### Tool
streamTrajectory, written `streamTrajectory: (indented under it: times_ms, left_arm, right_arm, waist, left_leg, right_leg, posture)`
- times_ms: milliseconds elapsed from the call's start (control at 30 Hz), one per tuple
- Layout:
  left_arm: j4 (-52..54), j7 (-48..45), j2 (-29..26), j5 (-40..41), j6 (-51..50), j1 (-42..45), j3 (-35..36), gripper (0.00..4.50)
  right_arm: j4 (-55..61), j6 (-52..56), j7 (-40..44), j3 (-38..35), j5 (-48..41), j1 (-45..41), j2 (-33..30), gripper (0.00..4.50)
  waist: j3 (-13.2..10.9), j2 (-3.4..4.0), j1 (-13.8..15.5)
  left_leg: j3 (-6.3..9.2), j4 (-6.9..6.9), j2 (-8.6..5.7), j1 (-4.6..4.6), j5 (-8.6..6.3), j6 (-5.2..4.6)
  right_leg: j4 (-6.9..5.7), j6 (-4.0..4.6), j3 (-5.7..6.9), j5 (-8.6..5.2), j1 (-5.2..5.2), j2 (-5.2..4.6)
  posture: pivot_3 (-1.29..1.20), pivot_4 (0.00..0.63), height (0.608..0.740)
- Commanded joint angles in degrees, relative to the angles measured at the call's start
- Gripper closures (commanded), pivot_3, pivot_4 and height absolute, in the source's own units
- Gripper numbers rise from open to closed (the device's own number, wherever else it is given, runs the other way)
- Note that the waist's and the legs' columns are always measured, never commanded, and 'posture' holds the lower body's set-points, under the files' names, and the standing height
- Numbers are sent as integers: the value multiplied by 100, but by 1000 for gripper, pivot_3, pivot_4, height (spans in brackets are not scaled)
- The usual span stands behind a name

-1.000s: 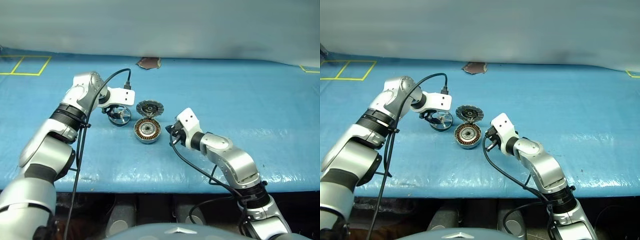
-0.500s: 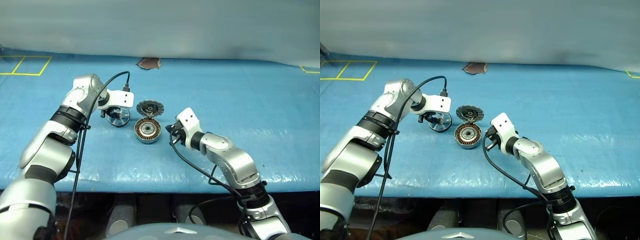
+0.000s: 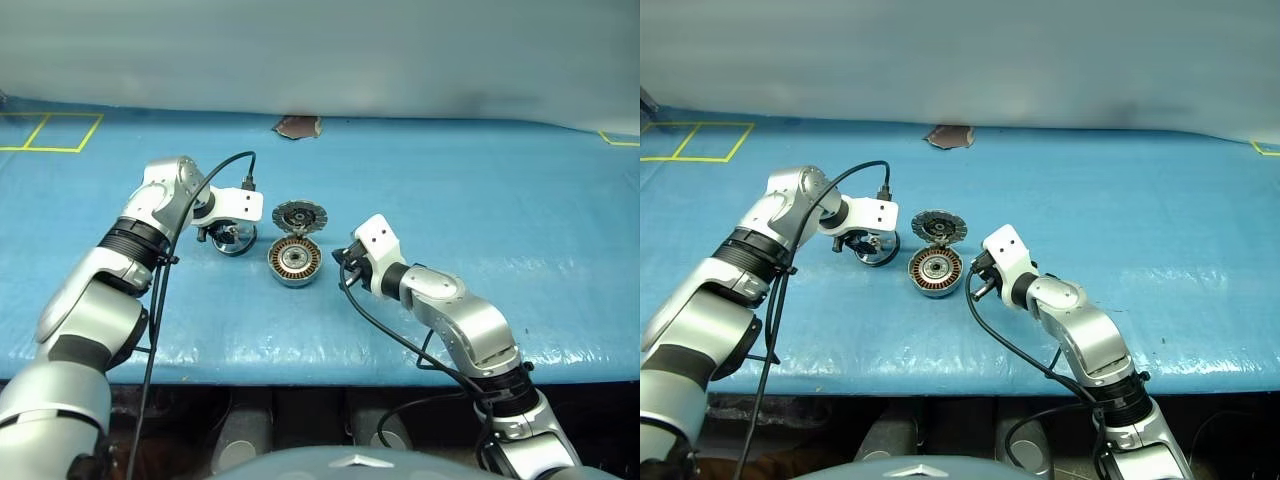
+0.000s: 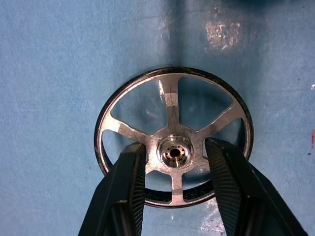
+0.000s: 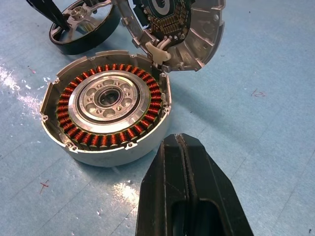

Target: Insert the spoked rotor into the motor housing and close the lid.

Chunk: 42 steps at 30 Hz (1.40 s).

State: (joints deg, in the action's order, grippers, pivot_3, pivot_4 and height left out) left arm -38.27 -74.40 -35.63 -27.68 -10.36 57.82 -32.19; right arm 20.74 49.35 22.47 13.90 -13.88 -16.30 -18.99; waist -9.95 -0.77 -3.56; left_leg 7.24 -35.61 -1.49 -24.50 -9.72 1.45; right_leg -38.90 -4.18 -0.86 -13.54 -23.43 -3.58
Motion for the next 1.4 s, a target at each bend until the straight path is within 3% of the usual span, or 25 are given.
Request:
streamTrajectory:
  times_ms: [33, 100, 233, 467, 767, 933, 1067, 1400]
  left_arm:
    - [-29, 29, 16, -78, 10, -90, -18, 2463]
    - [-9, 4, 27, -59, 29, -119, -5, 2463]
    - [-65, -67, -9, 5, 123, -82, 57, 3005]
    - [-99, -36, -82, 281, 449, -95, 289, 3005]
    - [-45, -840, -466, 1625, 1036, -376, 1204, 3005]
    - [184, -1580, -630, 2344, 717, -631, 1552, 3005]
    - [549, -1810, -816, 2901, 602, -900, 1427, 3005]
    - [494, -1809, -353, 3534, -244, -694, 1532, 3005]
  right_arm:
    - [157, -14, -15, -91, -11, -40, 33, 4500]
    - [160, -15, -12, -93, -9, -45, 35, 4500]
    - [181, -7, -10, -108, -8, -34, 22, 4500]
    - [167, -55, 8, -127, -9, -45, 15, 4500]
    - [171, -385, 148, -236, -6, 13, -96, 4500]
    - [110, -843, 354, -348, -84, 146, -102, 4500]
    - [-15, -1227, 453, -417, -73, 248, -66, 4500]
    - [-113, -1634, 502, -436, -48, 553, -8, 4500]
  waist:
    - [0, 0, -1]
    - [0, 0, -3]
    - [1, 2, -2]
    - [1, 2, 2]
    - [0, 0, -21]
    - [0, 0, -9]
    - [0, 0, -3]
    - [0, 0, 19]
  left_leg:
    - [0, 0, 0, 0, 0, 0]
    - [0, 0, 0, 2, 0, 0]
    - [0, -1, 1, 5, 0, 0]
    - [0, -1, 0, 4, 0, 0]
    - [0, 1, 1, -5, 0, 0]
    - [0, 1, 2, -5, 0, 0]
    - [0, 0, 2, -4, 0, 0]
    - [1, -5, 3, -3, 1, 0]
  right_leg:
    - [0, 0, 0, 0, 0, 0]
    - [-1, 0, 0, 0, 0, 0]
    - [-1, 0, 0, 0, 3, 0]
    - [-1, 0, 0, 0, 2, 0]
    - [0, 2, -1, 1, -8, 0]
    - [1, 5, 0, 1, -6, 0]
    - [1, 6, 0, 2, -4, 0]
    - [0, 8, 1, 3, -1, 2]
  posture:
    - [0, 150, 740]
    - [0, 150, 740]
    - [0, 150, 740]
    - [0, 150, 740]
    - [0, 150, 740]
    - [0, 150, 740]
    - [0, 150, 740]
    - [0, 150, 740]
